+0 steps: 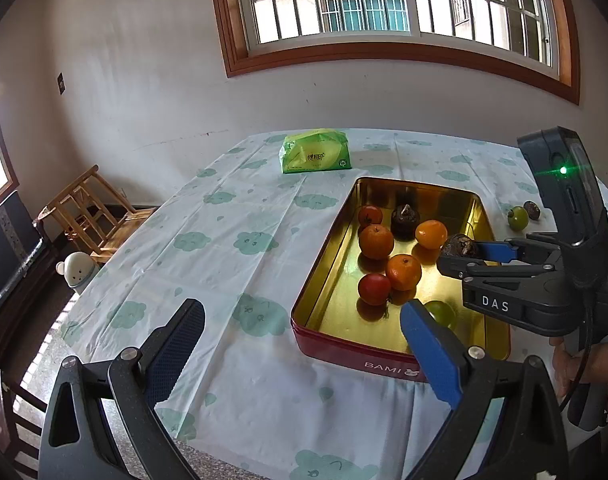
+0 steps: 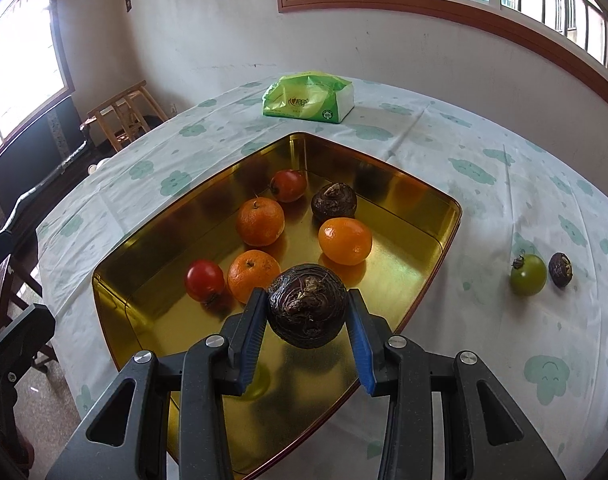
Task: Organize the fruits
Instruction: 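Lower the dark brown fruit into the gold tray and open the right gripper, then move the left gripper toward the green tomato while the right gripper moves toward the dark brown fruit, then grasp the green tomato with the left gripper while the right gripper grasps the dark brown fruit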
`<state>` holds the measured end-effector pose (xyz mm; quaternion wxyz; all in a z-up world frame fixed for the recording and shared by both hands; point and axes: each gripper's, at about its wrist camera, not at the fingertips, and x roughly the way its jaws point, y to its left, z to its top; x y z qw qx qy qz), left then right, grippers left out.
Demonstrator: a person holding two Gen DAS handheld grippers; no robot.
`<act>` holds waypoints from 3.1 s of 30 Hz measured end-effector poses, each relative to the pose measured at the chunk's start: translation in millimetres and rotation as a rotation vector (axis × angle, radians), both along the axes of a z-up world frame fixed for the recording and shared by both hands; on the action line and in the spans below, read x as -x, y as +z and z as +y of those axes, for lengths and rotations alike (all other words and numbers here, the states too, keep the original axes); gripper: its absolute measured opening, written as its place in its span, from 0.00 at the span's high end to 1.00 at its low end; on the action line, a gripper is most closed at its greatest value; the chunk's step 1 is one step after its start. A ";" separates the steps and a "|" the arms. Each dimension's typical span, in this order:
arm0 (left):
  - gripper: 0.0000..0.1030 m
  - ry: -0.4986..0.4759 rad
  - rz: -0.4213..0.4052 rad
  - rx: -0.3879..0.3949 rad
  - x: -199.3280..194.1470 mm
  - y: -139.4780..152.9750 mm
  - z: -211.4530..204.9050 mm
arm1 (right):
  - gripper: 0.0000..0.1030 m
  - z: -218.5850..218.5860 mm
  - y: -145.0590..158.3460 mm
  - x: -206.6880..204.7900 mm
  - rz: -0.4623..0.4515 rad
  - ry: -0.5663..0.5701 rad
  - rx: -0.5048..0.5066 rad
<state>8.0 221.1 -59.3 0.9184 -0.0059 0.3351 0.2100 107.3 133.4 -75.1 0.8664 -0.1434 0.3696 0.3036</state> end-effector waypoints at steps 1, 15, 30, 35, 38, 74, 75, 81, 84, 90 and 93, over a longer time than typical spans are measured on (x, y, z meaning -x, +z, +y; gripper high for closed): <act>0.05 0.000 0.001 0.000 -0.2 -0.4 -0.1 | 0.61 1.2 -0.1 -0.2 -0.005 0.000 0.003; 0.05 0.001 0.003 -0.001 -0.9 -0.7 -0.4 | 0.60 -0.5 10.6 2.1 -0.046 0.012 -0.051; 0.05 0.000 -0.002 -0.016 7.0 1.0 -8.9 | 0.57 -58.4 25.7 20.7 -0.087 -0.029 -0.147; 0.05 -0.009 -0.003 -0.025 6.3 7.5 -17.3 | 0.56 -118.6 12.5 20.1 -0.081 -0.130 -0.109; 0.05 -0.023 -0.004 -0.037 4.0 12.3 -26.3 | 0.56 -161.3 8.4 12.4 -0.081 -0.217 -0.090; 0.27 -0.481 0.269 0.120 -282.2 -45.0 -191.5 | 0.51 -393.4 -16.3 -39.3 0.009 -0.639 -0.151; 0.29 -0.470 0.283 0.127 -288.3 -51.0 -189.5 | 0.51 -393.3 -16.2 -39.0 0.009 -0.636 -0.154; 0.66 -0.453 0.379 0.179 -304.6 -81.5 -187.5 | 0.51 -394.2 -16.4 -39.1 0.017 -0.625 -0.173; 0.66 -0.423 0.339 0.166 -292.0 -74.7 -190.3 | 0.51 -394.7 -16.4 -40.5 0.018 -0.627 -0.173; 0.65 -0.425 0.230 0.282 -236.2 -34.9 -182.7 | 0.51 -371.4 -4.4 -48.8 0.022 -0.500 -0.184; 0.65 -0.420 0.222 0.300 -208.5 -23.9 -177.7 | 0.51 -331.2 11.7 -73.1 0.020 -0.309 -0.207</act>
